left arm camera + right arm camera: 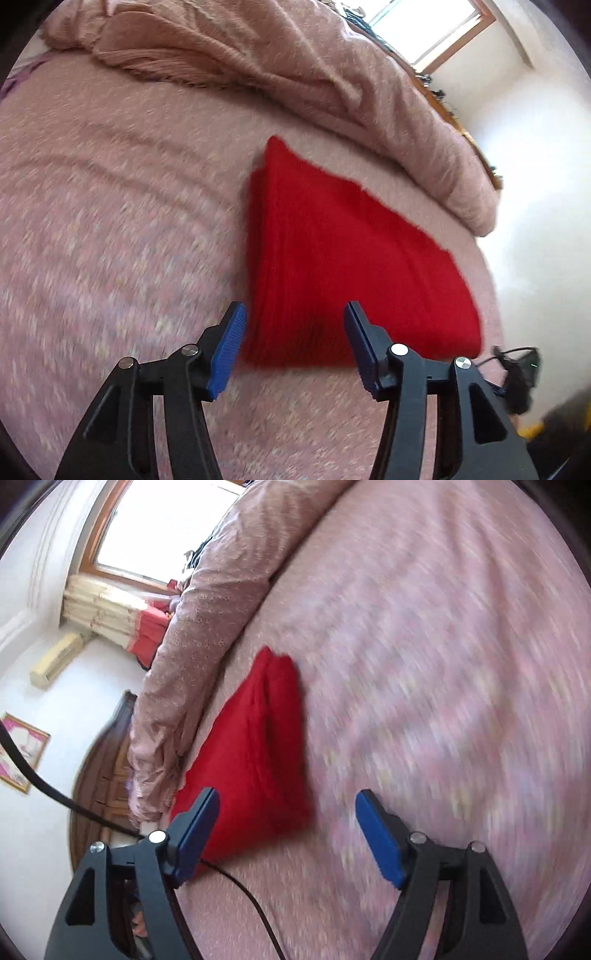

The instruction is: Fold small clothes

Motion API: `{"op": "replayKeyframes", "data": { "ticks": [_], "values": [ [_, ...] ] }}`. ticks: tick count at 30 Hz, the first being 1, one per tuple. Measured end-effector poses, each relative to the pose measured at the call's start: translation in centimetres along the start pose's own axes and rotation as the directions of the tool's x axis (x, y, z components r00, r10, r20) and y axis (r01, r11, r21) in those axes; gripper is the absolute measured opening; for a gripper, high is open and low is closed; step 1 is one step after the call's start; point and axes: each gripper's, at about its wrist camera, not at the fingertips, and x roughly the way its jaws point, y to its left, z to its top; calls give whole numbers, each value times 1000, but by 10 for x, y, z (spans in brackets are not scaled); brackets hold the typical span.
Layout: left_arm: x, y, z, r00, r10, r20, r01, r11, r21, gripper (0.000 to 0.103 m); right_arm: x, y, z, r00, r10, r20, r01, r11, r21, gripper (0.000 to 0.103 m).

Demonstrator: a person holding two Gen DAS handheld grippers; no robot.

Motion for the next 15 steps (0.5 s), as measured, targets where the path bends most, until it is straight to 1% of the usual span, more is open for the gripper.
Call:
{"op": "replayKeyframes", "data": {
  "ticks": [2,5,6,8,11,13,15],
  "values": [
    [-1,-8,-9,999,31,11,-31,999,12,49,-1,0,-11,1000,20,15,-20,1000,12,80],
    [-10,-34,-17,995,41,86,-46,997,67,49,9,14,-19,996,92,-19,-92,996,19,81],
    [-11,-45,-17,994,34,108,-43,996,84,49,14,18,-20,995,95,-31,-95,995,11,81],
    [-12,-65,-16,991,12,130,-27,993,118,49,31,29,-19,998,61,-34,-62,998,-20,81],
    [-14,-93,-10,986,-27,162,2,988,154,49,53,33,-13,999,39,-30,-38,999,9,82],
    [-11,-109,-5,981,-68,181,39,986,161,49,59,33,-9,999,35,8,-35,999,21,82],
    [2,-123,0,981,-88,173,61,986,153,49,66,38,-3,999,17,45,-17,1000,14,82]
  ]
}}
